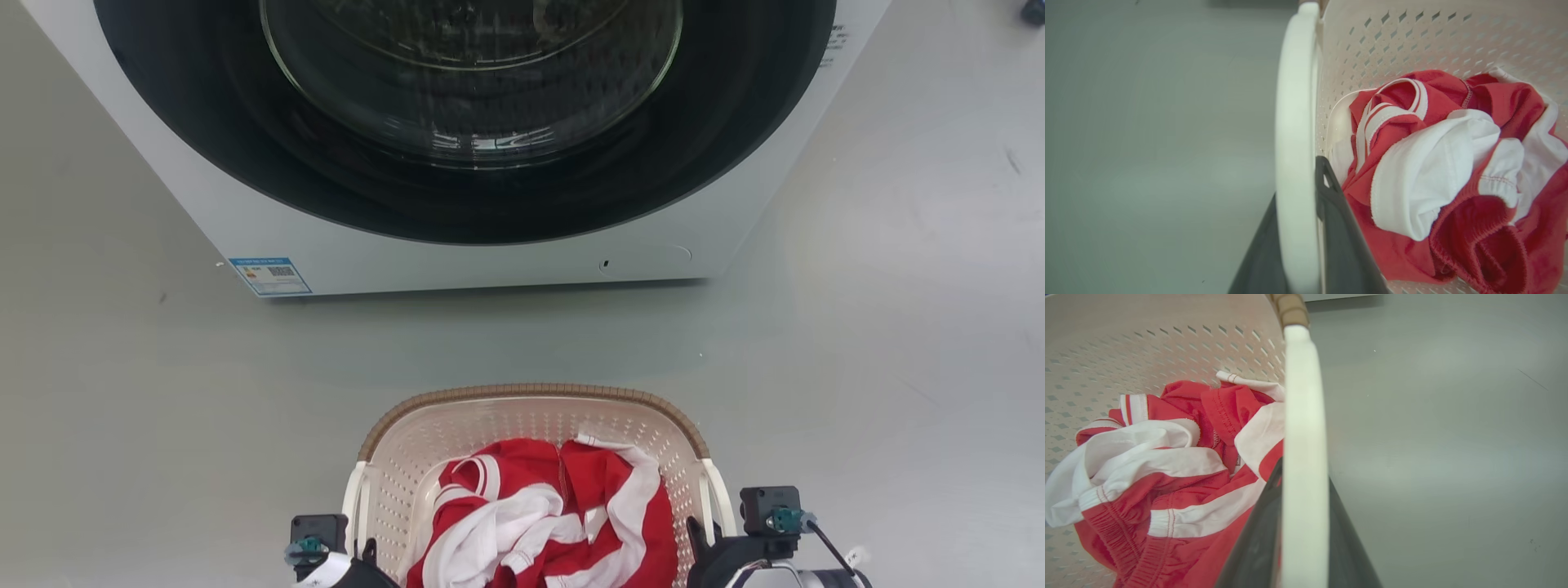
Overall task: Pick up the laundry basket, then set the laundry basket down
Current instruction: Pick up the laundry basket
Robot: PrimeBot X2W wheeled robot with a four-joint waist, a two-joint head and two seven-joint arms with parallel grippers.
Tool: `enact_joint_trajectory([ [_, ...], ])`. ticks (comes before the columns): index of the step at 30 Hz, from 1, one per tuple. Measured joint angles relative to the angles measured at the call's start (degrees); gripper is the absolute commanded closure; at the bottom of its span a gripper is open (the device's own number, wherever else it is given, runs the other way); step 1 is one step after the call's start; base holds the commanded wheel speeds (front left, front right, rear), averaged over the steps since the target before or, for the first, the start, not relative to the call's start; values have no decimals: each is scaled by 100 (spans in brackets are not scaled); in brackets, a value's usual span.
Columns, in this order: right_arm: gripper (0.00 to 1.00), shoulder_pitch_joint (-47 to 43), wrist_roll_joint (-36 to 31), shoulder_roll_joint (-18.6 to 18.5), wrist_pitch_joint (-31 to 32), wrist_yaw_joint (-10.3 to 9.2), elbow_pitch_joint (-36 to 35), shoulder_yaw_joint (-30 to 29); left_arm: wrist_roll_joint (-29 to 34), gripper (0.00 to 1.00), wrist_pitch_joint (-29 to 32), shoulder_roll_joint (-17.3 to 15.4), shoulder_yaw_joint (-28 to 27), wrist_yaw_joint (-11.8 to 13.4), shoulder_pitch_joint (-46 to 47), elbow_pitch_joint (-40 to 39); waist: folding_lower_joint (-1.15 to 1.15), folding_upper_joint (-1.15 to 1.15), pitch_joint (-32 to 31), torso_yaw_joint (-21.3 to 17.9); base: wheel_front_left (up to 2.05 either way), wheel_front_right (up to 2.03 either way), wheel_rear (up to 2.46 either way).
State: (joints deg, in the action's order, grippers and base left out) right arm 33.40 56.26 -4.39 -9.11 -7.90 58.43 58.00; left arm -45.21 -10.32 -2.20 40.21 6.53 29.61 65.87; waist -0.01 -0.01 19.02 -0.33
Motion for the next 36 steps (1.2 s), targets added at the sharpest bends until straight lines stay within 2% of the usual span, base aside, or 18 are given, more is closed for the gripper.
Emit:
enact_joint_trajectory([
  [22, 100, -758, 509, 27, 205, 0, 4, 354, -246, 100, 125, -2, 256, 1, -816, 54, 0, 0, -1136, 34, 0, 0, 0],
  [36, 100, -842, 684, 32, 554, -1, 44, 575, -405, 100, 471, -26, 454, 10, -962, 56, 1, 0, -1342, 62, 0, 0, 0],
])
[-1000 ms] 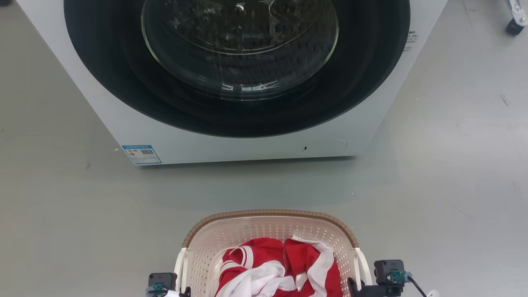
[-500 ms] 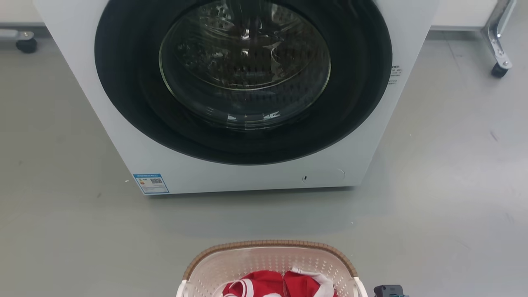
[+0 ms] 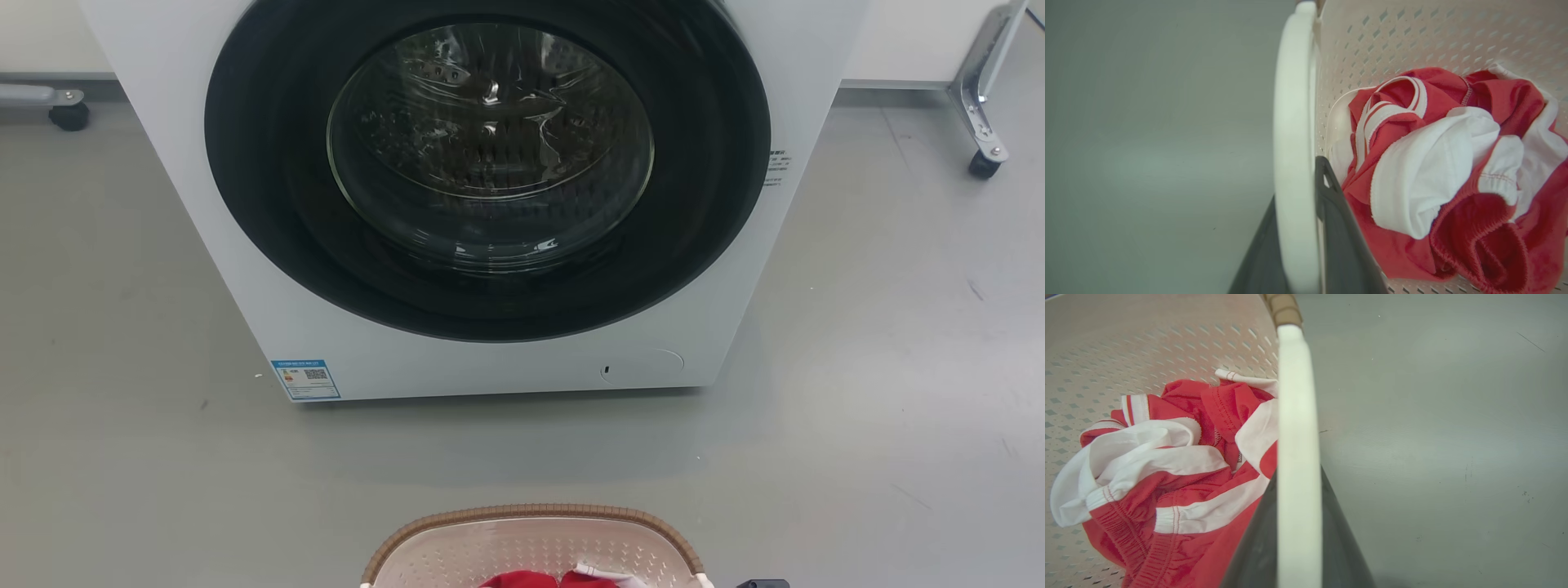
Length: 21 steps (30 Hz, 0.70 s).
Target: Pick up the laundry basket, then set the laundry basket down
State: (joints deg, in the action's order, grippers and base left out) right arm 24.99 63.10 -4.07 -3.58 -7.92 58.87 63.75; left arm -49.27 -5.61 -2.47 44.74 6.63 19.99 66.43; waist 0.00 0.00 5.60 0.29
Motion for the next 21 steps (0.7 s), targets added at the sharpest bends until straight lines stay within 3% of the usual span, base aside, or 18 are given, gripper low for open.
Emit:
enact_joint_trajectory([
  [21, 100, -108, 249, 13, 151, -14, 77, 225, -13, 100, 91, -2, 138, 34, -52, 113, 0, 1, -25, 28, 0, 0, 0],
])
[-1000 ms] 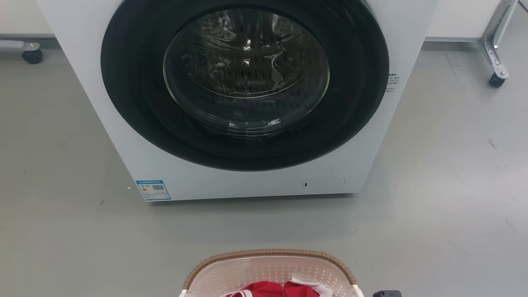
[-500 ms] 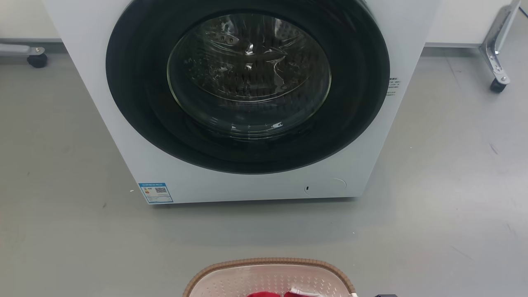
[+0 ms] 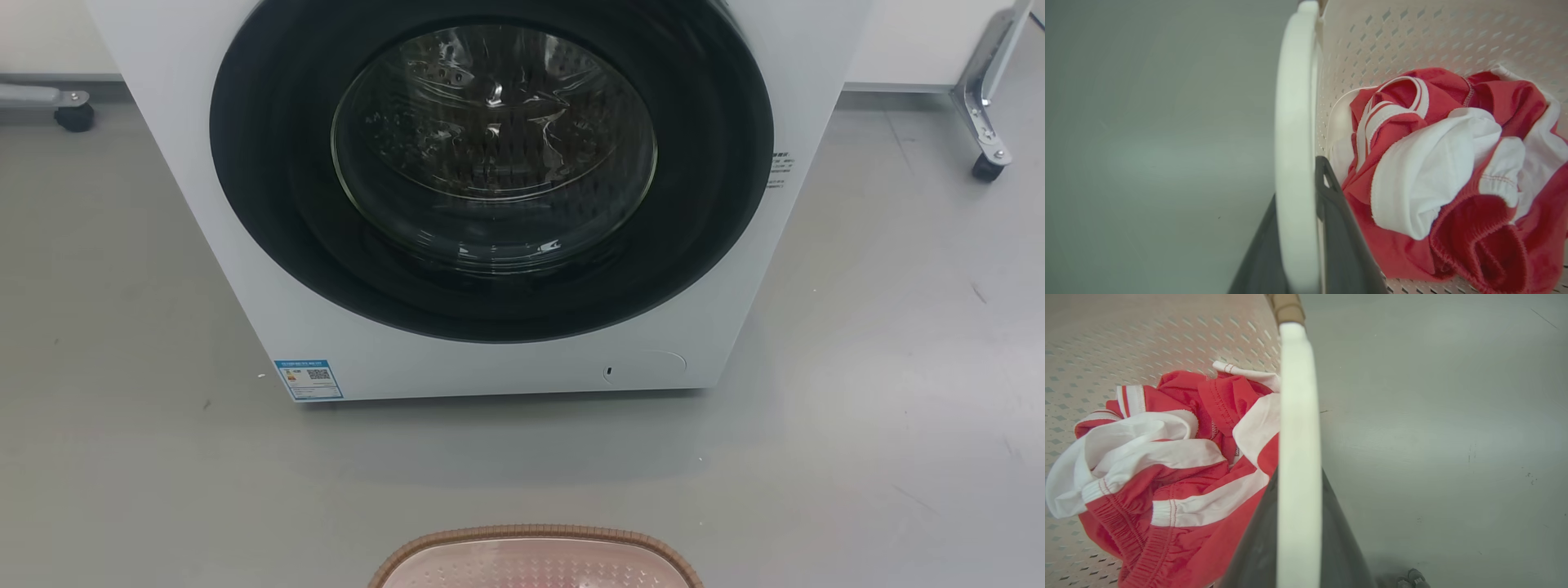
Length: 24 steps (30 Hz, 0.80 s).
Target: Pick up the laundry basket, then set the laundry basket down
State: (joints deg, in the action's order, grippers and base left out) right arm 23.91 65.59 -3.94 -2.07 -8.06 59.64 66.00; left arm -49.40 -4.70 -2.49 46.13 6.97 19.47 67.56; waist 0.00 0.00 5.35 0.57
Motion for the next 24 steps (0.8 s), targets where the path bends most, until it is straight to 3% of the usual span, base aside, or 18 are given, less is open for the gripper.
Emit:
enact_joint_trajectory([
  [24, 100, 144, 92, 47, -58, 1, 111, 154, -44, 100, -96, 46, -16, -296, 232, 348, 0, 0, 179, -41, 0, 0, 0],
])
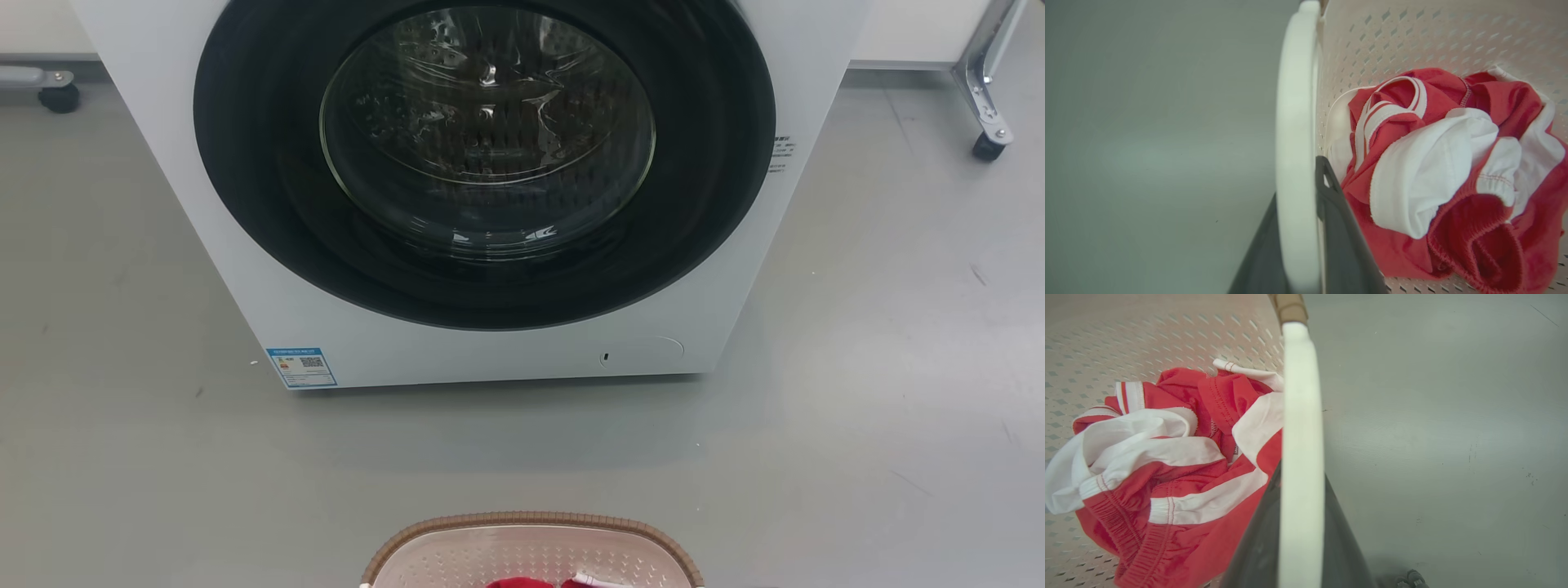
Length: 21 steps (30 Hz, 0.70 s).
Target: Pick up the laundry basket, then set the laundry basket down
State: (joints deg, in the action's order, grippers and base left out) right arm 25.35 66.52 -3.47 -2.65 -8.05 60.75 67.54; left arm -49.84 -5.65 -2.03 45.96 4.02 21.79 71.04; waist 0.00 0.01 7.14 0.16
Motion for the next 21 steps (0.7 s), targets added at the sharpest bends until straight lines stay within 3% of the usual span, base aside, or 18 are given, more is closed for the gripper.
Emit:
enact_joint_trajectory([
  [21, 100, 92, 129, 2, -79, 0, -3, 129, -10, 100, -80, 12, 26, -51, 70, 91, 0, 0, 144, -10, 0, 0, 0],
])
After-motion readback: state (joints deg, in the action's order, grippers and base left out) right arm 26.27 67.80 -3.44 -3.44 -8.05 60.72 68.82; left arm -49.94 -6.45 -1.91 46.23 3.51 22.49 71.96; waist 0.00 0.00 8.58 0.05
